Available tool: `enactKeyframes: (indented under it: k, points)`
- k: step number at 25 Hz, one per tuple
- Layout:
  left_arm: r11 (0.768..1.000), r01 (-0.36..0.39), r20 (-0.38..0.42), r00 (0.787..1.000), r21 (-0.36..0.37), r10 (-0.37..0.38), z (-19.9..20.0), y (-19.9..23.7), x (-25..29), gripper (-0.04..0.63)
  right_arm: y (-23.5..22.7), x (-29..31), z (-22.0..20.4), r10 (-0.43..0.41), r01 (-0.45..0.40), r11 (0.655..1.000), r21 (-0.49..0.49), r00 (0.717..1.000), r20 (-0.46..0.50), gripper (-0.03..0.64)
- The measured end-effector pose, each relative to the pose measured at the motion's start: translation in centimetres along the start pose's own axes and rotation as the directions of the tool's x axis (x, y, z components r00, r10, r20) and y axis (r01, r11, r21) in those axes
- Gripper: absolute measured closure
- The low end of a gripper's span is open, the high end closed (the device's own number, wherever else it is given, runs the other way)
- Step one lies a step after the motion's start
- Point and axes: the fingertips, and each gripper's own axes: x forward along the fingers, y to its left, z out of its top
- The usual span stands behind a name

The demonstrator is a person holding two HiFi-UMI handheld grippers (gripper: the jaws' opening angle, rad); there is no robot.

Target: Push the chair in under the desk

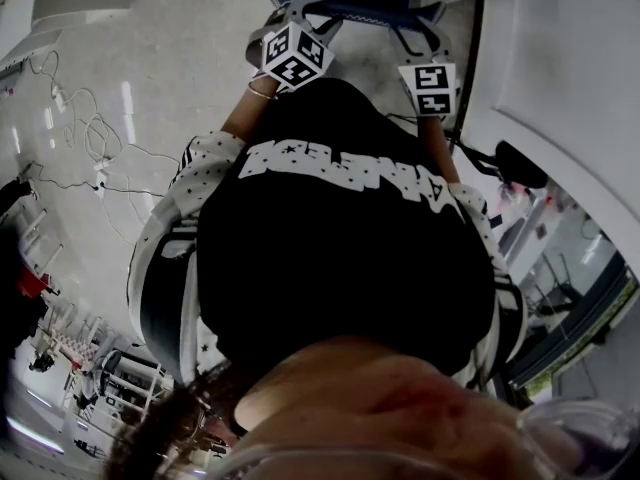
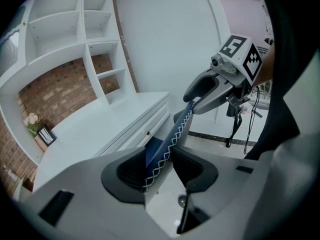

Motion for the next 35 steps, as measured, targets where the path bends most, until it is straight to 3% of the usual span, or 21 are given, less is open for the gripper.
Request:
enactKeyframes:
  k: [35]
  points:
    - [0.999, 0.033, 0.004, 0.999, 0.013, -0.033, 2.0, 0.9, 1.3, 0.403, -2.4, 0.2, 0.7, -0.063, 0.064, 0.998, 0.019, 0.998, -0.029, 0.411]
